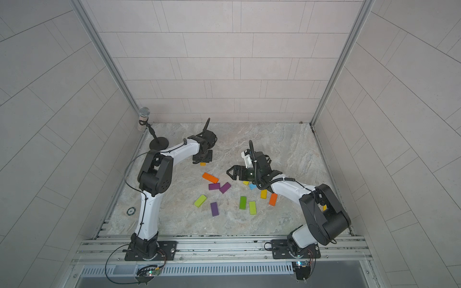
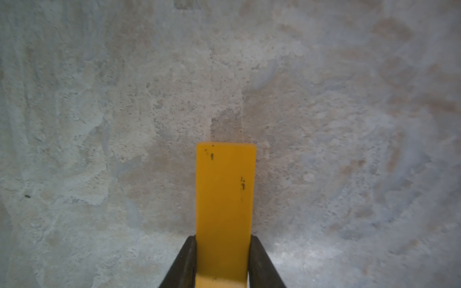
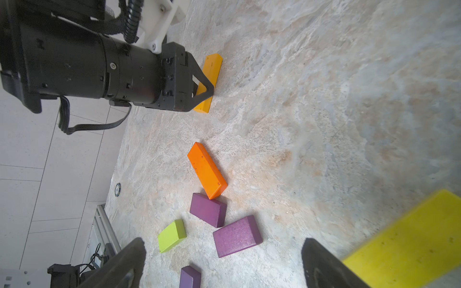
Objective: Assemble the letter t with building blocks
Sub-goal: Place the building block at the center of the board.
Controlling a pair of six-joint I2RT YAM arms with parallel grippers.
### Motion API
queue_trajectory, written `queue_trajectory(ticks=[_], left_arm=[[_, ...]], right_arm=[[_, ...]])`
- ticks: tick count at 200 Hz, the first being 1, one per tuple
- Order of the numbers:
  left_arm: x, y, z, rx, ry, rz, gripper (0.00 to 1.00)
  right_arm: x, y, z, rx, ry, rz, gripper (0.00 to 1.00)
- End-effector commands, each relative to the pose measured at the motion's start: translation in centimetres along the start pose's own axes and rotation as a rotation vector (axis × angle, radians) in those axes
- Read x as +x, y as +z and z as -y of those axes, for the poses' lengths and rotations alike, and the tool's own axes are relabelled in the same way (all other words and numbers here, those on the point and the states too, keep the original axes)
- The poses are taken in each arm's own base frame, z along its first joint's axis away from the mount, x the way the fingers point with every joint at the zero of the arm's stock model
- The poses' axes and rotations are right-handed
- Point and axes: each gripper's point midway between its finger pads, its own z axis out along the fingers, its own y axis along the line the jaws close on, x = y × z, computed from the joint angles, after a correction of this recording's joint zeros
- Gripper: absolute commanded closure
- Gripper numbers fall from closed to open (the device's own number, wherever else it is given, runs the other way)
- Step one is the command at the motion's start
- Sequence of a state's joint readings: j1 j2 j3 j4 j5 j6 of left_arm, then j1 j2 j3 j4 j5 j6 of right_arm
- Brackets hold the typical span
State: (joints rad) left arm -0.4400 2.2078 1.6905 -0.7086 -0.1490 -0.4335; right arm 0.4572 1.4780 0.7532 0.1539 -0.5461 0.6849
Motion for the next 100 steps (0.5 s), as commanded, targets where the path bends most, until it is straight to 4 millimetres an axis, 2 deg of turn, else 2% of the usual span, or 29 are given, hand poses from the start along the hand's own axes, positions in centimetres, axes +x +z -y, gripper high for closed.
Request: queue_trajectory(ticks=[1, 31, 100], left_arm=[[2.87, 0.61, -0.29, -0.004, -0.015, -0.084, 0.9], [2.93, 0.58, -0.31, -0.002, -0.015, -0.083, 0.77], [2.89, 0.35, -0.29, 0.009, -0.011, -0.07, 0.62]], right_arm=[[0.14, -0.07, 0.03, -0.008, 0.012, 0.0, 0.0], [0.2, -0.31, 0.13, -0.002, 0.01, 0.005, 0.0], [0.51, -0.21, 0.54, 0.006, 0.015, 0.004, 0.0]])
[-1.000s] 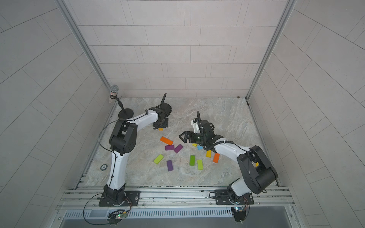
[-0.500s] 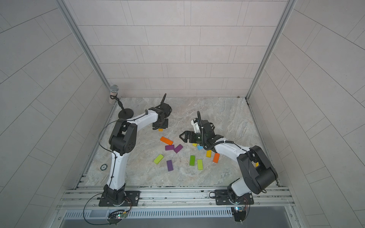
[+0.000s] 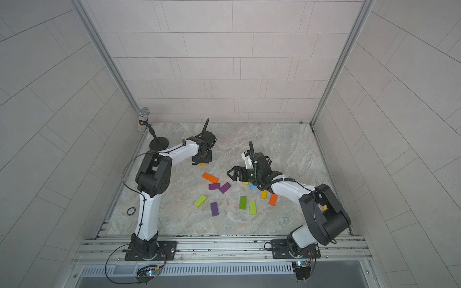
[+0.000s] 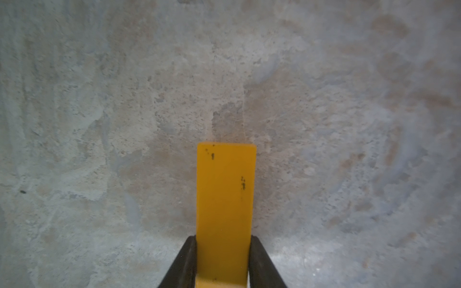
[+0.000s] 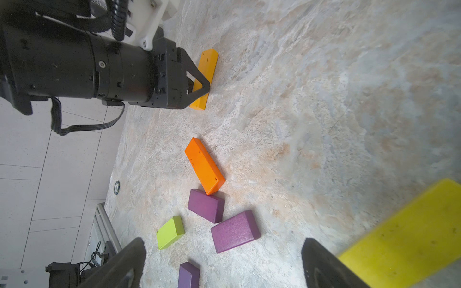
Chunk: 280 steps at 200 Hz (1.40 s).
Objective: Assemble the letter t with building blocks
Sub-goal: Place the building block at the center of the board.
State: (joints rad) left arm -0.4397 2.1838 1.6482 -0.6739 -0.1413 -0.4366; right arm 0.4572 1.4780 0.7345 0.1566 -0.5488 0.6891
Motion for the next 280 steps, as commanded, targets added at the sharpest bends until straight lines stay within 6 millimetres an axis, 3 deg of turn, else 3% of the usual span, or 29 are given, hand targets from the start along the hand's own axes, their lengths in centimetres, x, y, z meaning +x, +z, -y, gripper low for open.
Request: queue_trajectory(ticks=[1, 35, 140, 205, 230, 280], left_arm=[[2.6, 0.4, -0.3, -0.005, -0.003, -0.081, 0.62], [2.7, 0.4, -0.4, -0.004, 0.0, -0.077, 0.53], [1.9, -0.3, -0.4, 0.001, 0.02, -0.037, 0.49], [0.7, -3.7, -0.8, 0.036, 0.07, 0.052, 0.44], [0.7, -6.0, -0.6, 0.083, 0.096, 0.097, 0.44], [3.8, -11.3, -1.6, 0.179, 0.222, 0.224, 0.44]], right_arm=[[-0.2, -0.3, 0.1, -0.001, 0.003, 0.017, 0.01], [0.0, -0.1, 0.2, 0.0, 0.005, 0.015, 0.0], [0.5, 0.2, 0.9, -0.002, 0.015, 0.005, 0.0], [0.9, 0.2, 1.0, -0.011, 0.011, 0.002, 0.01], [0.9, -0.4, 0.8, -0.003, -0.005, 0.007, 0.01], [2.3, -2.2, -0.5, 0.022, -0.061, 0.013, 0.0]])
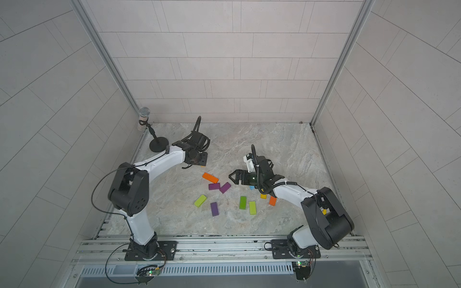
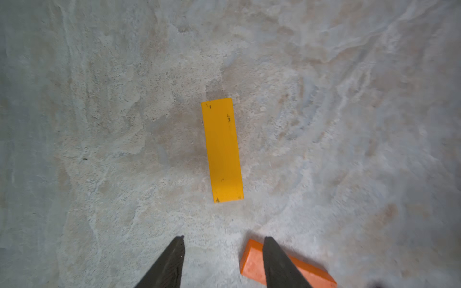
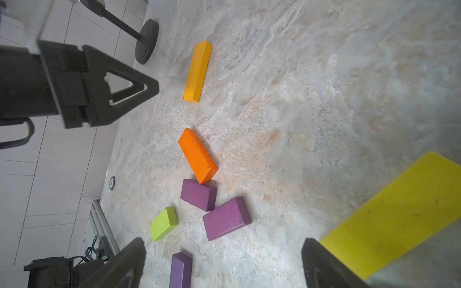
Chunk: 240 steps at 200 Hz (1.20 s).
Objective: Assemble the letter t with building blocks
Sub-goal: Place the building block at the center of the board, then pick up the building block from the center of the board.
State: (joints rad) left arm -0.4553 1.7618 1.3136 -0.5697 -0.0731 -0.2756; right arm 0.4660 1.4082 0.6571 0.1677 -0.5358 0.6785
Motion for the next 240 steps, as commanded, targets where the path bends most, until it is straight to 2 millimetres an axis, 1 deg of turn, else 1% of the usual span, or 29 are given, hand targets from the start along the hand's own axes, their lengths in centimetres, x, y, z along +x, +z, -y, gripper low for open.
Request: queue_trajectory(ticks=[1, 16, 19, 35, 46, 60, 68, 82, 106, 124, 147, 166, 194, 207, 225, 240], left_arm=[[1.1, -2.3, 0.2, 0.047, 0.088, 0.069, 0.44], [2.5, -3.8, -0.1, 0.069, 0.151, 0.093, 0.44], [2.7, -4.1, -0.1, 0.075, 0.165, 0.099, 0.44], [4.1, -5.3, 0.0, 0.089, 0.242, 0.115, 0.44], [4.8, -6.0, 1.3, 0.146, 0.306, 0.127, 0.45], [6.7, -6.5, 3.0, 0.21, 0.446, 0.126, 0.46], [7.9, -6.5, 3.6, 0.217, 0.543, 0.129, 0.46], [10.0, -6.2, 3.8, 0.213, 0.667, 0.108, 0.44], [12.8, -4.7, 2.8, 0.181, 0.773, 0.026, 0.43], [14.1, -3.5, 2.7, 0.16, 0.823, -0.017, 0.43], [15.1, -2.2, 3.2, 0.159, 0.822, -0.058, 0.44], [15.5, -1.8, 3.4, 0.151, 0.812, -0.077, 0.44], [16.0, -2.2, 4.3, 0.151, 0.786, -0.065, 0.46], [15.6, -2.6, 4.3, 0.094, 0.804, -0.029, 0.46], [15.2, -3.4, 4.5, 0.093, 0.781, -0.025, 0.46], [15.7, -3.4, 4.4, 0.095, 0.79, -0.045, 0.45]], right_arm=[[0.8, -1.2, -0.9, 0.02, -0.045, 0.01, 0.0], [1.0, -1.9, -1.8, 0.022, -0.068, 0.025, 0.01], [2.0, -1.8, -1.2, 0.035, -0.063, 0.009, 0.0], [2.9, -2.3, -1.7, 0.034, -0.067, 0.012, 0.0], [3.8, -2.5, -2.2, 0.025, -0.074, 0.007, 0.0], [4.8, -2.7, -2.8, 0.023, -0.087, 0.004, 0.0], [5.4, -2.9, -3.1, 0.027, -0.1, 0.004, 0.0], [6.5, -3.4, -3.2, 0.033, -0.112, 0.005, 0.0], [8.0, -3.9, -2.5, 0.03, -0.085, 0.018, 0.0], [8.8, -4.2, -1.9, 0.031, -0.073, 0.017, 0.01], [8.9, -4.7, -1.7, 0.032, -0.076, 0.027, 0.0], [8.7, -5.4, -1.7, 0.03, -0.081, 0.047, 0.01], [8.6, -6.1, -1.5, 0.041, -0.094, 0.069, 0.0], [8.7, -6.2, -1.4, 0.043, -0.101, 0.065, 0.0], [8.9, -6.1, -1.5, 0.038, -0.102, 0.059, 0.0], [8.9, -6.0, -1.6, 0.03, -0.099, 0.057, 0.0]])
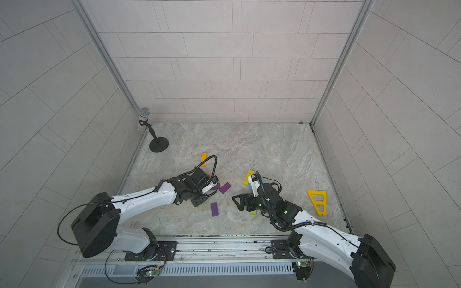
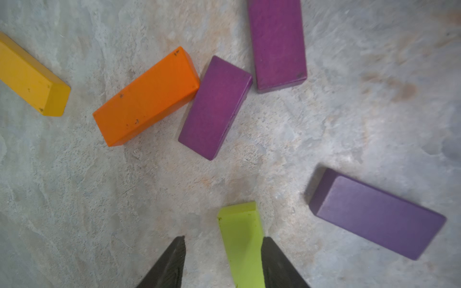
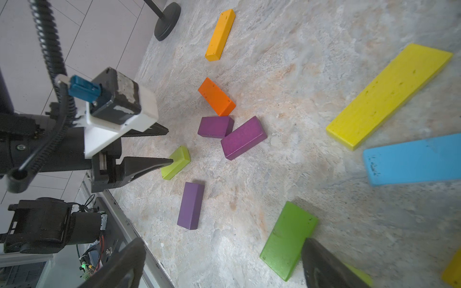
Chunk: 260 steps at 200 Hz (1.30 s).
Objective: Assemble the letter t with building blocks
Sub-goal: Pick up the building block from the center of the board.
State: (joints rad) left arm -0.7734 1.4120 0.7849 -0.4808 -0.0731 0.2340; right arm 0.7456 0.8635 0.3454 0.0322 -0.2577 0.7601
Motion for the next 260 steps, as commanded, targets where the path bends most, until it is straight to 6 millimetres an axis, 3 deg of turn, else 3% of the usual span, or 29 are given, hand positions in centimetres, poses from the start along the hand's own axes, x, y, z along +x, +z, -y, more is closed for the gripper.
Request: queue_trajectory(ticks=[1, 50, 142, 180, 260], left_arm=[[0.3, -0.7, -0.6, -0.03, -0.021, -0.012, 0.45], [2.4, 0.5, 0.3, 0.009, 0.056, -0.122, 0.45], [2.8, 1.7, 2.2, 0.119, 0.104, -0.194, 0.45], [3.0, 2.0, 2.1, 0.114, 0.107, -0.216, 0.48], [4.2, 2.4, 1.2, 0.059, 0.136, -0.271, 0.75]], right_arm=[[0.5, 0.1, 0.5, 0.018, 0.002, -0.013, 0.0], [0.7, 0.3, 0.6, 0.01, 0.014, -0.013, 0.0], [0.9, 0.4, 0.9, 0.022, 0.013, -0.017, 0.01], [1.0, 0.4, 1.1, 0.028, 0.011, -0.019, 0.0], [0.1, 0.3, 0.7, 0.017, 0.001, -0.015, 0.0]])
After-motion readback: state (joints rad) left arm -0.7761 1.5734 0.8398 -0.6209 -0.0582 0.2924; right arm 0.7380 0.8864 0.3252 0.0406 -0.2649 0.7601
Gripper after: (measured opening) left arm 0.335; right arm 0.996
